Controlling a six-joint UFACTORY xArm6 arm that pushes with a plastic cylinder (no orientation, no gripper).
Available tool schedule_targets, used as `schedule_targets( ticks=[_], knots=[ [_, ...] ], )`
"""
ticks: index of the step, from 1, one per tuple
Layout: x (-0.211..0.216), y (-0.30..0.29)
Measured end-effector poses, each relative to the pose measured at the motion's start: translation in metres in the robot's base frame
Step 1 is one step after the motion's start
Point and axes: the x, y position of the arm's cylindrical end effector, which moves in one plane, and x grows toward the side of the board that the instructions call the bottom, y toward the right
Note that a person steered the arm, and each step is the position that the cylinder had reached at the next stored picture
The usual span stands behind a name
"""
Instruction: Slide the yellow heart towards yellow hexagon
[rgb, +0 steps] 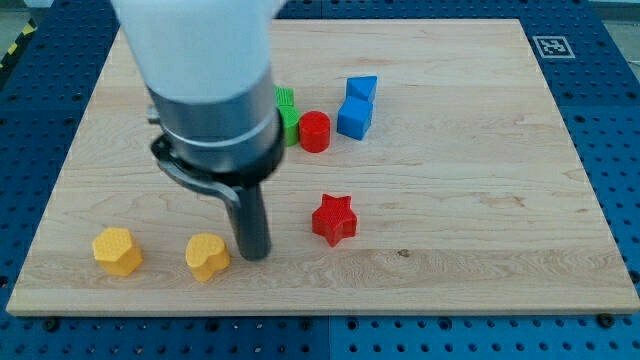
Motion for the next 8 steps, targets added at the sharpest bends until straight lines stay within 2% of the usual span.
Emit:
schedule_targets(
  ticks=[1, 4, 8],
  knots=[
    [0.009, 0.009],
    [0.011, -0.02],
    [0.012, -0.084]
  ],
)
